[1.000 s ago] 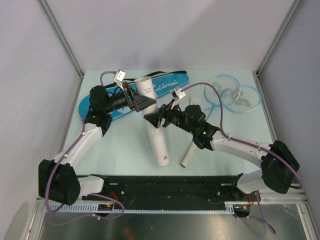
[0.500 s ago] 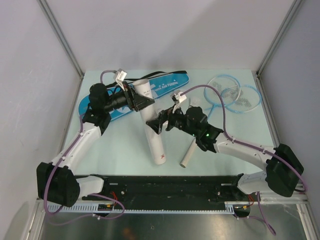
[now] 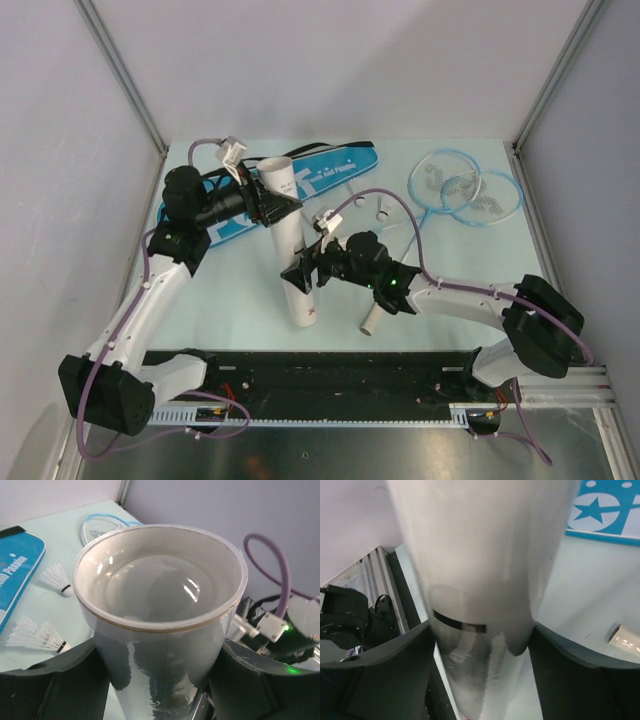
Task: Pack up the badminton gear
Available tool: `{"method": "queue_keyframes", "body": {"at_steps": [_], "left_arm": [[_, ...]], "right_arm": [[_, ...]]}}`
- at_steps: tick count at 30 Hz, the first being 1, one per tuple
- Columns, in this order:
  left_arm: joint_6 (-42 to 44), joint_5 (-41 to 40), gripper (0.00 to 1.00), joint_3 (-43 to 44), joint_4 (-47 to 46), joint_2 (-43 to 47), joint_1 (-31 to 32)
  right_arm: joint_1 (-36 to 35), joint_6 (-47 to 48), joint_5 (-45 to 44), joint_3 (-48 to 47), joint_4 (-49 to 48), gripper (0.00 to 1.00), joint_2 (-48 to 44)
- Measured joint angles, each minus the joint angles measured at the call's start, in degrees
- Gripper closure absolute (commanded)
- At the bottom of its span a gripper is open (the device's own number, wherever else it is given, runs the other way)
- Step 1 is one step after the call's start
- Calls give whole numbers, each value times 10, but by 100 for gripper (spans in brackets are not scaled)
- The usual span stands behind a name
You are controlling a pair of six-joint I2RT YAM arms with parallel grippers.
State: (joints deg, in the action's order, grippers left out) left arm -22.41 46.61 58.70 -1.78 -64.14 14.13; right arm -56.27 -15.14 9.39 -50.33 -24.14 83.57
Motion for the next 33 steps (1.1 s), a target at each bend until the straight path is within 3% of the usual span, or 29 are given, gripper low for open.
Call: {"method": "queue_keyframes", "body": {"at_steps": [3, 5, 9, 18, 22, 23, 25, 27, 30, 33], "left_arm": [[-2, -24, 16, -8, 7, 20, 0], [-12, -48, 14, -19, 6, 37, 3], [-21, -93, 9, -51, 2, 74, 26], [-30, -130, 15, -134, -4, 123, 54], [-30, -130, 18, -137, -6, 113, 68], [-30, -130, 20, -137, -6, 109, 72], [-25, -134, 31, -137, -9, 104, 80], [-14, -139, 35, -137, -11, 103, 83], [6, -157, 34, -136, 5, 103, 89], [50, -194, 35, -136, 37, 106, 91]], "right_arm": [[-19, -4, -34, 19, -45, 45, 14], [-30, -12, -64, 37, -78, 50, 20], [-39, -20, -88, 57, -130, 53, 35], [-43, -24, -103, 63, -221, 52, 40], [-43, -32, -105, 63, -228, 45, 41], [-43, -34, -105, 63, -232, 40, 41], [-43, -40, -106, 63, -234, 25, 41], [-43, -48, -107, 63, -232, 1, 41], [-43, -47, -116, 63, -213, 0, 28], [-42, -26, -120, 63, -134, 0, -23]]}}
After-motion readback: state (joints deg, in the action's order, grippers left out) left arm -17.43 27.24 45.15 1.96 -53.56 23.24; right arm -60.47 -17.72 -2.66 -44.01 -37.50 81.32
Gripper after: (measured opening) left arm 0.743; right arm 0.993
